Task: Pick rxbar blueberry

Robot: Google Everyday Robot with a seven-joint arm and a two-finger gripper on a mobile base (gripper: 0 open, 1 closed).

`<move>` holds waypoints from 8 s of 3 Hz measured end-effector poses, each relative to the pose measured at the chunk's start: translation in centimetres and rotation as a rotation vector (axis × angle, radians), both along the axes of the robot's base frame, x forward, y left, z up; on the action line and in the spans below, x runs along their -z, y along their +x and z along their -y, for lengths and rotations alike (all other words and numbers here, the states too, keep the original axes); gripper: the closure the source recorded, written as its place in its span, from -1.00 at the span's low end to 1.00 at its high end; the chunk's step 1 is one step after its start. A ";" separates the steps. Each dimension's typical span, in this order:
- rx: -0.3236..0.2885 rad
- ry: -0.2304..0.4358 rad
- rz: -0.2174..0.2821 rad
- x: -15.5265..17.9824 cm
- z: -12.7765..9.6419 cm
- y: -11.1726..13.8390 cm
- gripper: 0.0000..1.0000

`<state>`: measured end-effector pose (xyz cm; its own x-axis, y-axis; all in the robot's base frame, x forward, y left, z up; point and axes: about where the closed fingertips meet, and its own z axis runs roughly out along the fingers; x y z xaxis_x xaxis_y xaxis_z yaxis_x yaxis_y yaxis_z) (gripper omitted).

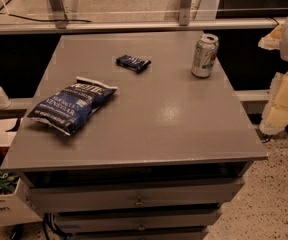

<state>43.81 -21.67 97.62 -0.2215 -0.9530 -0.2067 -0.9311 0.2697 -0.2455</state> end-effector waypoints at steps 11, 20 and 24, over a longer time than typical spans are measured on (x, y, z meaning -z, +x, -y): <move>0.005 0.629 0.144 12.8 -15.5 18.4 -1.00; 0.258 0.910 0.226 15.7 -23.6 30.6 -0.17; 0.216 0.997 0.292 10.8 -21.9 27.3 1.00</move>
Offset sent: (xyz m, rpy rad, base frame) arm 0.0020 0.0024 -0.0038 0.0313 -0.0108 0.0332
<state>71.08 0.27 86.80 -0.1813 -0.2700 -0.9456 -0.7802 0.6249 -0.0288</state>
